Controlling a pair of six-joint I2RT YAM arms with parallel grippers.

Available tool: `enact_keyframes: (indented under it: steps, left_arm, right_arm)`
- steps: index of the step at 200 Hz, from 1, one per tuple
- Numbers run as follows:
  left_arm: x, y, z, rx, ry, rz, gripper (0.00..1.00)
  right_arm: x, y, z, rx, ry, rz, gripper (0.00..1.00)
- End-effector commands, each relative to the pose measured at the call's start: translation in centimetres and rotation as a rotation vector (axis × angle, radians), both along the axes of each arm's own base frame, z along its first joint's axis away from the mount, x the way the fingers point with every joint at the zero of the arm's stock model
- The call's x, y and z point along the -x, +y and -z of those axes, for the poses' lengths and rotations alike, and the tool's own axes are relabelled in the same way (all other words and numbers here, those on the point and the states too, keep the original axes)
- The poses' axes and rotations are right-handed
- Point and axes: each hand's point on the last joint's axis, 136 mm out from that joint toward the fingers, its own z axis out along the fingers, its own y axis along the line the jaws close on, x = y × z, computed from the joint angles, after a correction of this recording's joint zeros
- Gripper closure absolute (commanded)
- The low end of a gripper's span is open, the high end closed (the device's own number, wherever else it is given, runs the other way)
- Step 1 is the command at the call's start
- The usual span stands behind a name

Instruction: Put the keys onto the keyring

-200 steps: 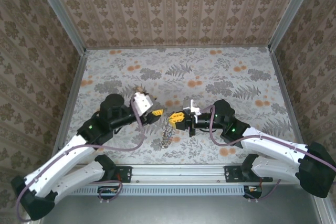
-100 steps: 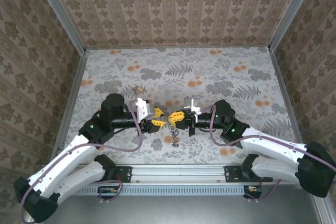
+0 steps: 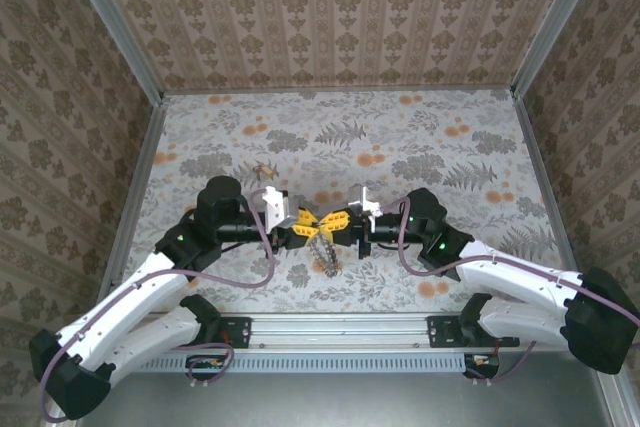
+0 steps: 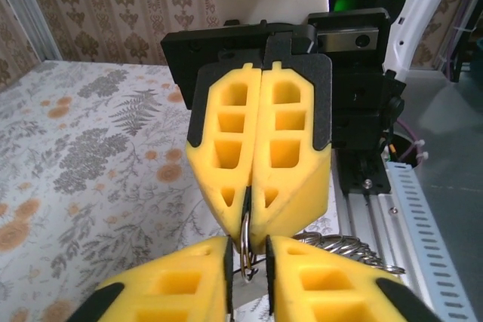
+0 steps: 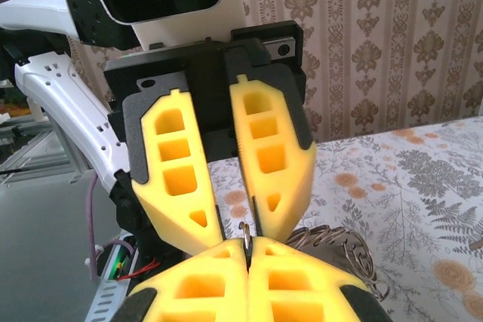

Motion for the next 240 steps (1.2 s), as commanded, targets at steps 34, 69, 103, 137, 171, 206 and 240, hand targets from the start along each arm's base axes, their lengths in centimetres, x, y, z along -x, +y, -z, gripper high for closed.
enact_keyframes:
  steps: [34,69,103,137,171,206,240]
  left_arm:
    - [0.7,-0.4,-1.2,0.011,-0.026,0.066,1.0]
    - [0.3,0.0,-1.2,-0.016,-0.055,0.029,1.0]
    - [0.3,0.2,-0.8,-0.053,-0.042,0.023,1.0]
    - [-0.3,0.2,-0.7,-0.066,-0.019,-0.016,1.0]
    - [-1.8,0.2,-0.3,-0.074,0.06,-0.118,1.0]
    - [-1.9,-0.4,0.3,-0.064,0.187,-0.144,1.0]
    - [-2.8,-0.7,1.1,-0.075,0.295,-0.235,1.0]
  right_arm:
    - [0.6,0.3,-1.9,-0.025,-0.064,-0.035,1.0]
    - [0.9,-0.3,-0.4,0.099,-0.096,-0.036,0.98]
    - [1.3,-1.7,1.6,0.29,-0.117,-0.057,0.7]
    - [2.0,-2.8,2.4,0.417,-0.121,-0.105,0.57]
    - [1.6,-2.9,1.1,0.398,0.035,-0.039,0.44]
    - [-0.4,-2.3,2.7,0.449,0.205,0.158,0.43]
    - [-2.8,-2.3,5.6,0.546,0.208,0.355,0.44]
